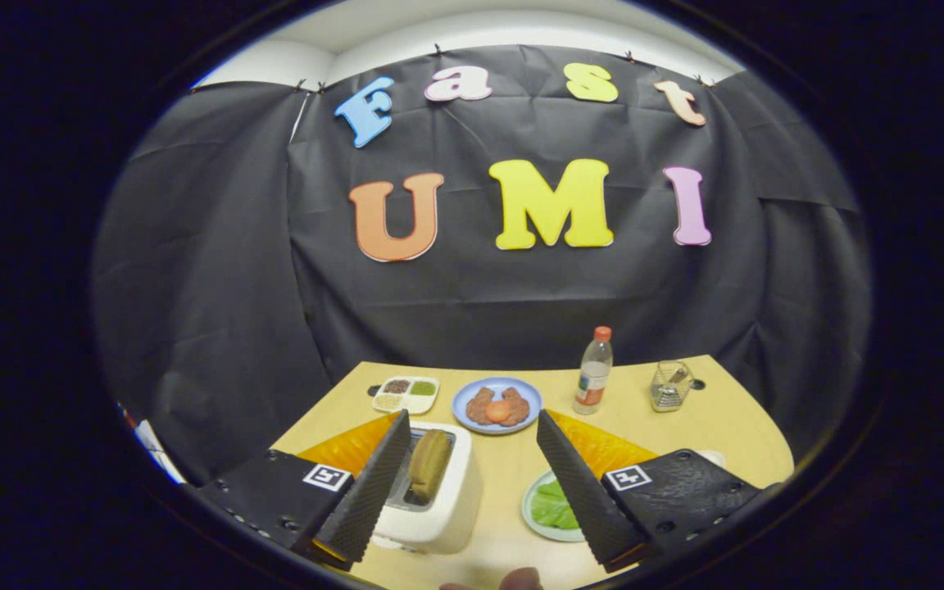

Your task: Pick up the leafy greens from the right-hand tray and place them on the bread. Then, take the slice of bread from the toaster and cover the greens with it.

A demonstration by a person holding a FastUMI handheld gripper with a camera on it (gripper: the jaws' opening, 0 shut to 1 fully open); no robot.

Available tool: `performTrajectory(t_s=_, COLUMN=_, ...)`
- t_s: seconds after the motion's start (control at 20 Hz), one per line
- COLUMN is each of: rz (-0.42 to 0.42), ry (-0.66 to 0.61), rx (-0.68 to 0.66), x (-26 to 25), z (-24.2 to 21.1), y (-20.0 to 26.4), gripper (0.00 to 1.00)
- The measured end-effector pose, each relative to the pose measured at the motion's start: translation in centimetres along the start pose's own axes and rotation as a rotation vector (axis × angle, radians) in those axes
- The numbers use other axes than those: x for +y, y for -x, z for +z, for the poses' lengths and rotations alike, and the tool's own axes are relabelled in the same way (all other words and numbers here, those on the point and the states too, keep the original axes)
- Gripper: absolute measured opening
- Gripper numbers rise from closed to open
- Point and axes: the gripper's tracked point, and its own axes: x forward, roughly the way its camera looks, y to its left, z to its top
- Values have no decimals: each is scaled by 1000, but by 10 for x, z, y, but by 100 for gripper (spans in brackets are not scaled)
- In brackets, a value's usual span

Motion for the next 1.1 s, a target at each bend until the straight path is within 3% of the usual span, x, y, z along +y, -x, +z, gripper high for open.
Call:
performTrajectory(t_s=0.5, rz=-29, ry=60, rx=144, x=44, z=-71, y=-69, gripper=97)
performTrajectory(t_s=0.6, rz=-33, ry=63, rx=170, x=45, z=-81, y=-81, gripper=89)
performTrajectory(t_s=0.7, rz=-47, ry=65, rx=189, x=42, z=-88, y=-90, gripper=66)
performTrajectory(t_s=0.95, rz=-88, ry=59, rx=215, x=37, z=-97, y=-105, gripper=29)
performTrajectory(t_s=1.0, rz=-103, ry=62, rx=223, x=32, z=-99, y=-111, gripper=29)
performTrajectory(t_s=1.1, rz=-76, ry=45, rx=236, x=40, z=-100, y=-105, gripper=16)
